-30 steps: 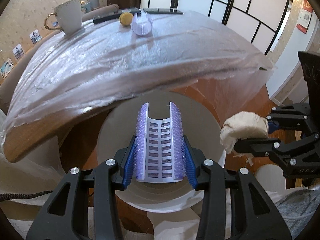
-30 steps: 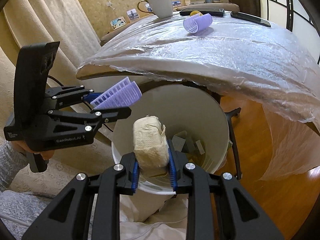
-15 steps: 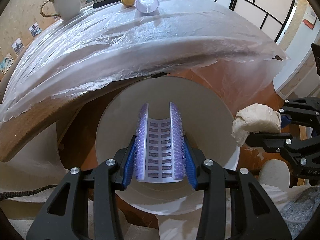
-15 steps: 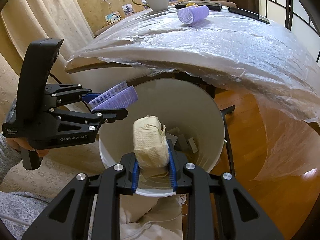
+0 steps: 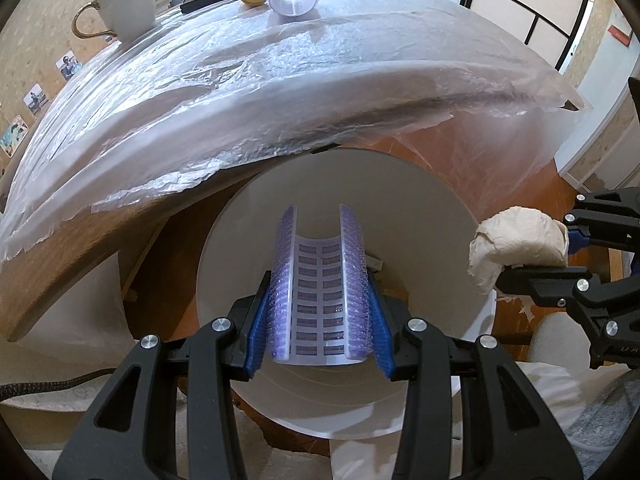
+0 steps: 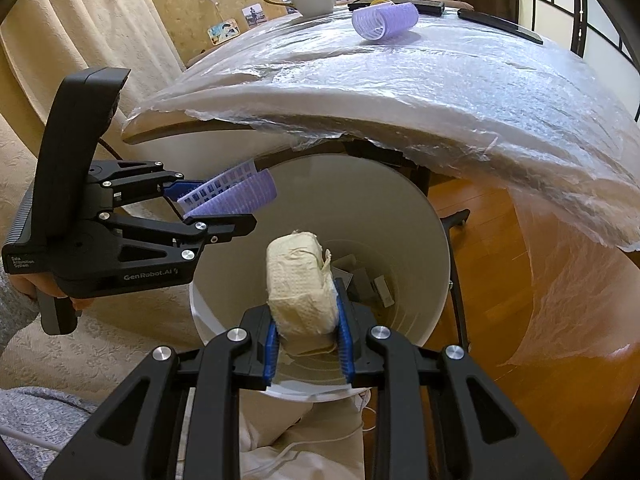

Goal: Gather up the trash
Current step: 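Carry the purple roller with the left tool while the right tool carries the beige paper to the bin, then open both tools over the bin to drop the roller and paper inside, then move both tools back over the table toward the yellow cap and purple roller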

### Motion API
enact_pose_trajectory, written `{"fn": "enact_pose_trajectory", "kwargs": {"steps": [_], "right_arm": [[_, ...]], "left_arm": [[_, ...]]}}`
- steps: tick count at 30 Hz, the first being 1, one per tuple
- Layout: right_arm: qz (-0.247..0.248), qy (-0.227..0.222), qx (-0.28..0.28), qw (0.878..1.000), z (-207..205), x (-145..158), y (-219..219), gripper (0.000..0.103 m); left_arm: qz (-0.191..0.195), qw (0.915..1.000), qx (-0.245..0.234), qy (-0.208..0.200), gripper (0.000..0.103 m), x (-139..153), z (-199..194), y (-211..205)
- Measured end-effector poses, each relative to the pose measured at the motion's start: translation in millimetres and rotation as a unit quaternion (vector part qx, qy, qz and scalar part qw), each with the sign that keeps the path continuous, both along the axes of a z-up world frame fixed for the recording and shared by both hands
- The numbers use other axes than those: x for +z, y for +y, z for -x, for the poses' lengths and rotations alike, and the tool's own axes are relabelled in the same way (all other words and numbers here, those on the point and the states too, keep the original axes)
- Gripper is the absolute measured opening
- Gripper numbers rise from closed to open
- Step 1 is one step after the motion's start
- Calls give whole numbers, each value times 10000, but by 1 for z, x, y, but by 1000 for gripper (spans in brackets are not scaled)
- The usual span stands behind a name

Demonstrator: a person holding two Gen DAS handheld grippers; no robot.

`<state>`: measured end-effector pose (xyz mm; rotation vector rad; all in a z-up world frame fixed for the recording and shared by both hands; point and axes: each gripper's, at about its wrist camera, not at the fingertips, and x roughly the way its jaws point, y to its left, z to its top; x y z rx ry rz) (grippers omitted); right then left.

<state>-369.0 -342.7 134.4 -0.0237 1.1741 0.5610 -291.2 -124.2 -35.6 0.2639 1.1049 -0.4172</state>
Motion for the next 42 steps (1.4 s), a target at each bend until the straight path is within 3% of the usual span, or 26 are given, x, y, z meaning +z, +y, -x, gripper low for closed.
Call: {"fn": "enact_pose_trajectory", "kwargs": {"steps": [23,25,27,28,31,35,38,41,42], "right_arm": [[58,93,-71,9999,-6,-8,0,24],[55,69,-93,9999,-6,-8,-1,28],[17,9,-172,9999,-6,-5,-4,61],[-28,-66,-220,9997,-5,-2,-6,65],[-52,-206,-235,9995,-1,8,-11,69],[-52,-558,-377,9977,5,33,-22,75],[-205,-951,-537,9938,4,63,-29,89],[-270,-1412,-685,9872,-3,89,-31,94],[-277,-1565,-737,9845,-8,96,-30,95]], "left_arm": [[-118,9999,-22,56,44,-10,-12,-2],[-2,9999,-110,117,46,-10,-12,-2],[-40,9999,-101,123,65,-11,-12,-3],[-64,9999,-48,87,76,-10,-12,-2],[37,9999,114,0,77,-1,-10,4],[409,9985,196,-307,77,38,-6,16],[986,9919,86,-796,78,90,1,24],[1326,9815,177,-1372,96,136,-8,31],[1408,9776,238,-1548,97,149,-13,33]]}}
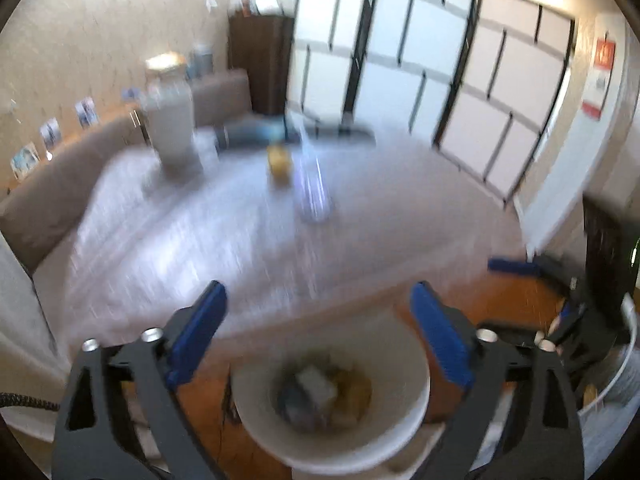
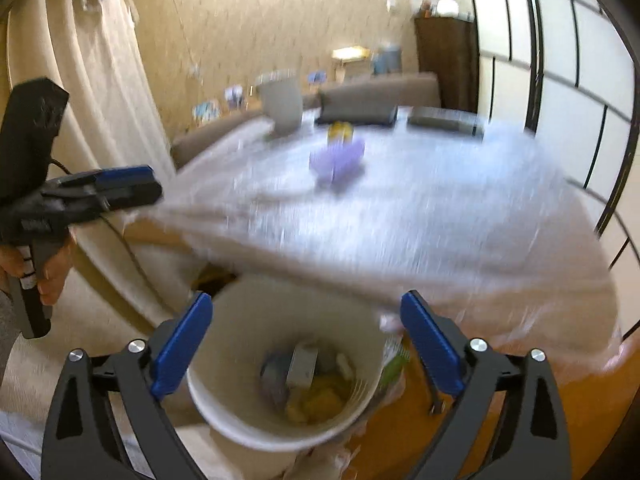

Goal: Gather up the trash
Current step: 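Move both tools back over the table toward the yellow cap and purple roller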

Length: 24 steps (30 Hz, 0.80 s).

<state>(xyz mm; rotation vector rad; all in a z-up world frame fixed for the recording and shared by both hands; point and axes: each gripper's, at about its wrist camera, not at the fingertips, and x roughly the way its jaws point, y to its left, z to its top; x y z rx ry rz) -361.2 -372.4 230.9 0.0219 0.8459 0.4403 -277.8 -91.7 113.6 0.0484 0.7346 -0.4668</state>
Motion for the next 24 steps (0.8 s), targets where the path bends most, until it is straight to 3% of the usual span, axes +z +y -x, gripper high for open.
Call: {"fn": "enact_pose_trajectory", "kwargs": {"steps": [4,9,16,24], "right_arm": [[1,-241,-159,9996,-28,11,11,96],[54,-164,-298,9994,-66,8,32,96],[60,2,-513,9987,-103,-9,54,96],[126,388,-813,9959,-145,-37,72,96]], "left_arm": [[258,9991,262,-222,97,30,-41,0],[150,9989,436,-128,97,38,-96,-17],[-149,9984,376,393,97,10,-168,-33],[-347,9951,164,910,97,-33,-218,-53]]}}
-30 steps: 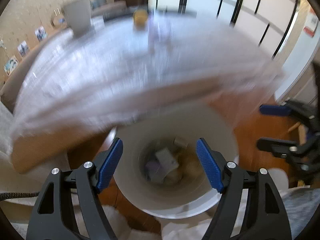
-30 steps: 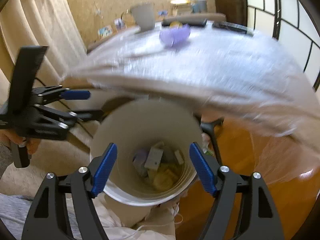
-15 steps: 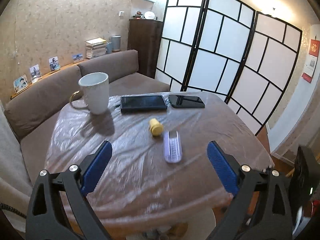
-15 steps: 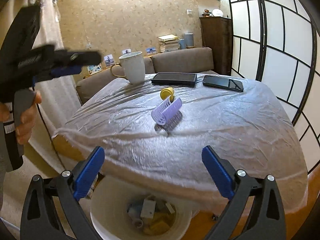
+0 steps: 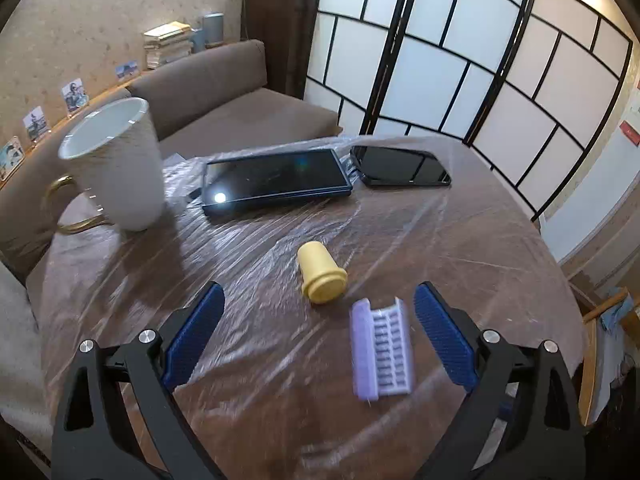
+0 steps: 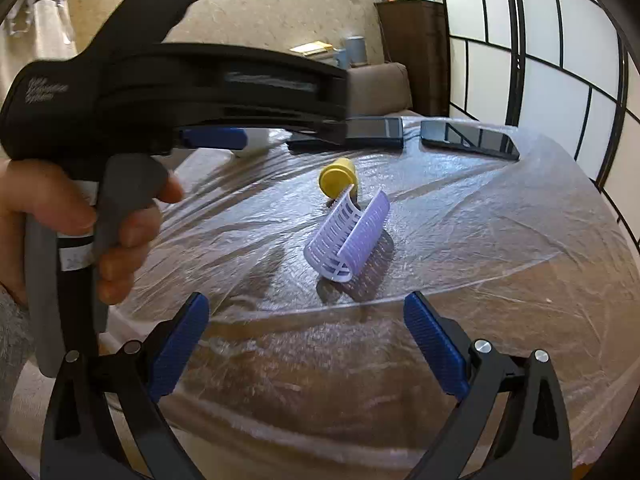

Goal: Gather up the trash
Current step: 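Move both tools back over the table toward the yellow cap and purple roller, then grasp the yellow cap with the left tool while the right tool grasps the purple roller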

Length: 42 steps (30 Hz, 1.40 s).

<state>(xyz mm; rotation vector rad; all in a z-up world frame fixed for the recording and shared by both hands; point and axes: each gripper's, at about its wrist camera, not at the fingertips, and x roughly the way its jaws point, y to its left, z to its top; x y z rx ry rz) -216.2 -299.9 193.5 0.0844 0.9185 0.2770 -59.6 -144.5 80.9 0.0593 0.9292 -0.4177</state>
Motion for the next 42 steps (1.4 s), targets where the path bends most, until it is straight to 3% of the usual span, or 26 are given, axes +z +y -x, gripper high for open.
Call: {"fn": "enact_pose_trajectory", "kwargs": {"steps": [4,18,22,25,27,30,35,42], "right_arm": [[131,112,-193,9997,-20,-11,5,96],[165,389,-667,9969,-62,-34,11,92],[272,358,-545,9975,-68,-36,17,84],[335,336,-484,9977,-69,-36,20,71],[385,327,-432,9978,-69,-35,21,56],[340,357,-391,9980,-69,-35,18,46],[164,410,-393,9982,-64,-33,7,45],[58,383,-321,9987,-54,-28,4,44]], "left_arm": [[-70,9998,-76,195,86,-18,-23,-9],[-169,9985,-342,401,68,-45,-52,-20],[-249,9977,-446,438,57,-50,-56,-22],[-304,9972,-531,438,49,-52,-57,-24],[-352,9968,-564,443,45,-54,-58,-24],[-362,9965,-621,417,41,-55,-58,-23],[-391,9968,-595,372,34,-56,-58,-23],[-380,9968,-600,371,34,-55,-59,-23]]}}
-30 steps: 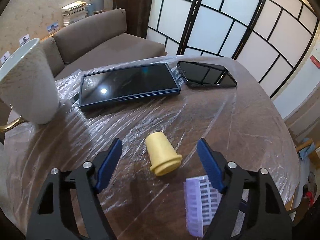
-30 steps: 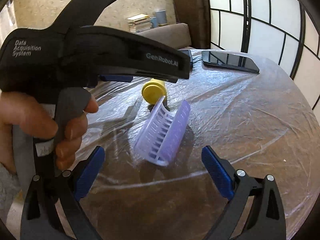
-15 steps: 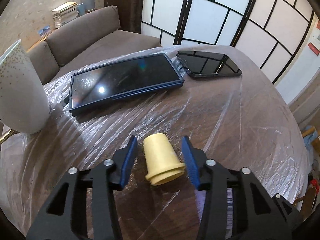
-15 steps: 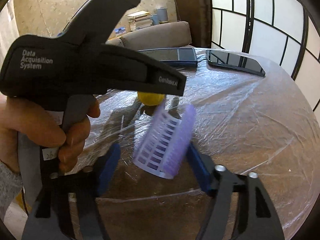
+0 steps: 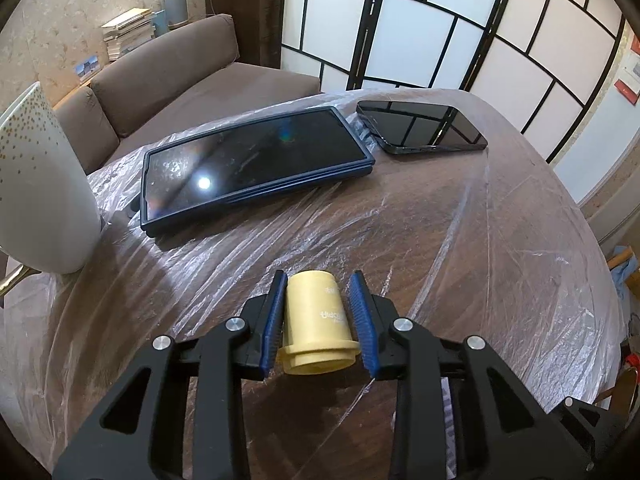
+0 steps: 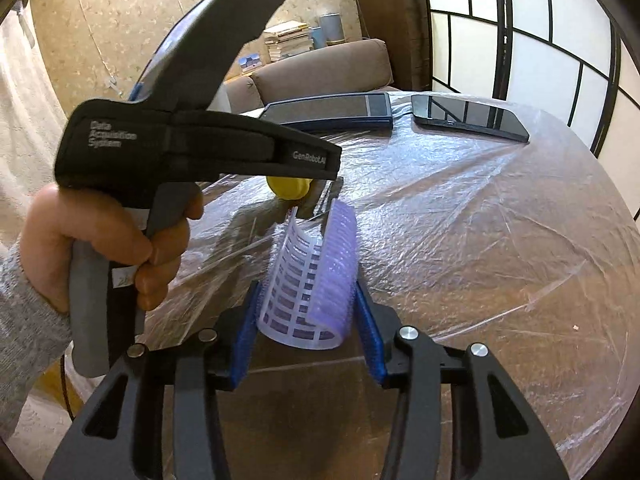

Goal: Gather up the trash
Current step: 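Grasp the yellow cap with the left tool while the right tool grasps the purple roller, then carry the yellow cap with the left tool while the right tool carries the purple roller to the bin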

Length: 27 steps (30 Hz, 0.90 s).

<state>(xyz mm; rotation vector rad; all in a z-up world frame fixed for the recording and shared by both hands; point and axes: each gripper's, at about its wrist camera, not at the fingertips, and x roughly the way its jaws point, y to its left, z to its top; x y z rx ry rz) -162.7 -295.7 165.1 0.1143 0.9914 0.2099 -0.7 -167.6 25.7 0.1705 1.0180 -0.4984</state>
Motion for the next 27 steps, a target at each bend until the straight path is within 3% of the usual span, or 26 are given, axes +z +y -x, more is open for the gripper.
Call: {"fn": "enact_pose_trajectory", "kwargs": {"steps": [13,15,16,17,25,27], "right_arm": [[-232,49,-48,9997,20,8,-19,44],[-219,53,-50,9997,21,8,-21,44],[-219,54,-48,9997,22,7,-21,44],[-217,54,-44,9997,23,8,-21,44],[-196,43,-54,9998,29,7,-23,44],[-203,51,-69,9998,26,6,-24,44]], "left_arm": [[-45,9999,86,-97,30,1,7,3],[-235,9995,95,-182,39,0,9,1],[-212,9997,43,-130,48,-2,10,0],[-154,9998,33,-107,50,-2,11,1],[-178,9993,185,-282,49,-5,24,5],[-152,9992,177,-311,39,-4,26,6]]}}
